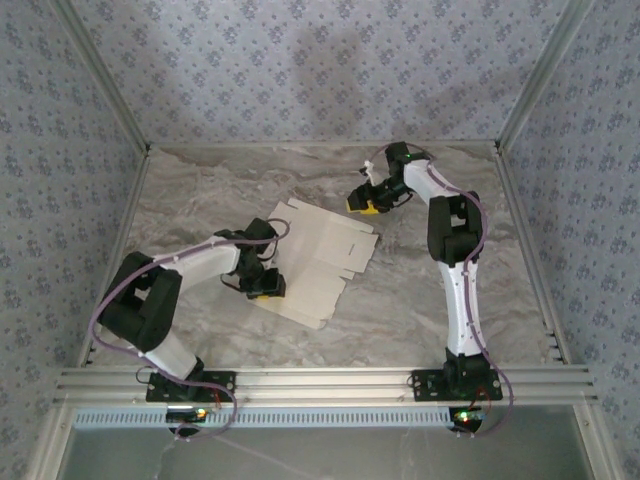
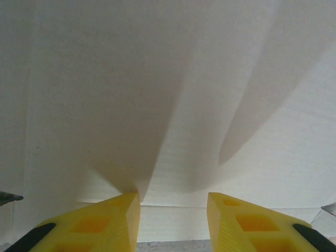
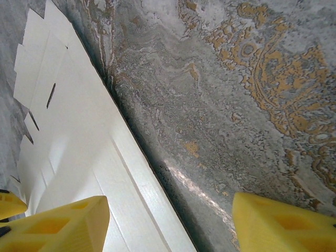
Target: Fold the paper box
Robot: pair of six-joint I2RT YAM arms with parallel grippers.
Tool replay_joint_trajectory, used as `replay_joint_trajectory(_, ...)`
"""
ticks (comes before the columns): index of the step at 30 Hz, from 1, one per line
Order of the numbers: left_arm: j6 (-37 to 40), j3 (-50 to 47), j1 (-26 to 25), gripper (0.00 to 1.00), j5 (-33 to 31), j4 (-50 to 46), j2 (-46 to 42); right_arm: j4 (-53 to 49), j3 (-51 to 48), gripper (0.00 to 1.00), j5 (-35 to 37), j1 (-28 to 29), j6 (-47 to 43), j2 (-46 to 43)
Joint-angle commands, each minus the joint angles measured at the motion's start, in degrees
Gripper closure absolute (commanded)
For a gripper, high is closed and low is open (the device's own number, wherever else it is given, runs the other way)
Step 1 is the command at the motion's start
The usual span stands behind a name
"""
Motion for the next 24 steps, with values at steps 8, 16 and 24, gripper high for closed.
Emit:
replay_joint_trajectory(8, 5.45, 7.28, 1.52, 0.64, -9.03, -8.35, 5.76, -7.81, -6.44, 0.36, -5.99, 4.34, -3.2, -1.83)
replay_joint_trajectory(16, 5.9, 8.06, 2.42, 0.62, -20.24, -8.31, 5.87, 10.46, -24.65, 0.39, -10.36, 4.5, 10.19, -14.03)
replay_joint_trajectory(24, 7.08, 9.22, 2.62, 0.58, -25.6, -7.96, 6.36, 23.66, -38.36, 0.41, -20.07, 5.16, 20.8, -21.98)
